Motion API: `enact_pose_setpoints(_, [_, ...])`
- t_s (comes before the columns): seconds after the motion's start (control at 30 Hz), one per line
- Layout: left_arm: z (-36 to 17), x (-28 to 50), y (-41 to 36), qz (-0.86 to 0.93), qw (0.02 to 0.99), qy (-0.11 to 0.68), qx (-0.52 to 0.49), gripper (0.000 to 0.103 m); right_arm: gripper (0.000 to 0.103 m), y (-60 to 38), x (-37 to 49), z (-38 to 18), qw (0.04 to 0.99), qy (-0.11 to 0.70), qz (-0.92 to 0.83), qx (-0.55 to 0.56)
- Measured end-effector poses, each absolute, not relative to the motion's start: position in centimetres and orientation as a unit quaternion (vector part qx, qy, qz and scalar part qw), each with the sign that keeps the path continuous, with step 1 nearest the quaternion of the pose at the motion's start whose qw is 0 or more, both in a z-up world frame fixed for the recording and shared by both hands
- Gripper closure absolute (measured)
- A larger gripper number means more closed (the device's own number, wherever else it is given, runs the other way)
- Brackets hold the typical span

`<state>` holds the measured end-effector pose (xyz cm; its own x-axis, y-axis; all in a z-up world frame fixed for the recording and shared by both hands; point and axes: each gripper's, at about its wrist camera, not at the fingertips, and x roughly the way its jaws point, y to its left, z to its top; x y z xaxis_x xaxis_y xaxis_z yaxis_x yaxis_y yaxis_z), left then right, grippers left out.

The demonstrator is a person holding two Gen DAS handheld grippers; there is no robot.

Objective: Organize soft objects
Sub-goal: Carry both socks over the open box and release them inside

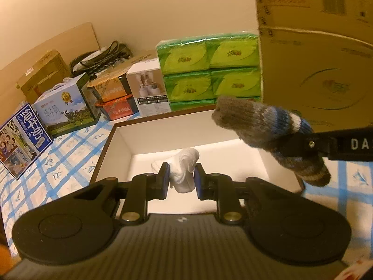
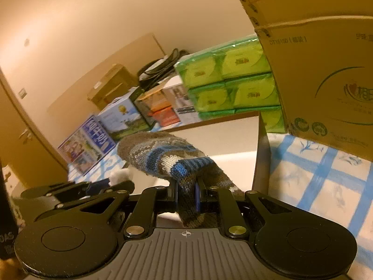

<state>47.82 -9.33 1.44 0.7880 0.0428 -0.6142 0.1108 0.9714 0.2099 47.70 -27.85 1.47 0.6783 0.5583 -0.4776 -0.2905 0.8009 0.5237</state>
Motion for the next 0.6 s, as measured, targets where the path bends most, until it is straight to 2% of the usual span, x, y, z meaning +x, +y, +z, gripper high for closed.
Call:
enact_pose_setpoints(0.27, [-0.2,52.0,-9.0,0.010,0.932,0.348,0.105,0.082,0.090,-27.3,53.2,-0.7,0.885,0.338,0.231,0.223])
enact_pose_setpoints(0.6, [-1.5,54.4,-8.8,0.024,0.925,0.364,0.108,0.082,0.090,-26.0,55.4,-2.7,0.876,0.360,0.229,0.226])
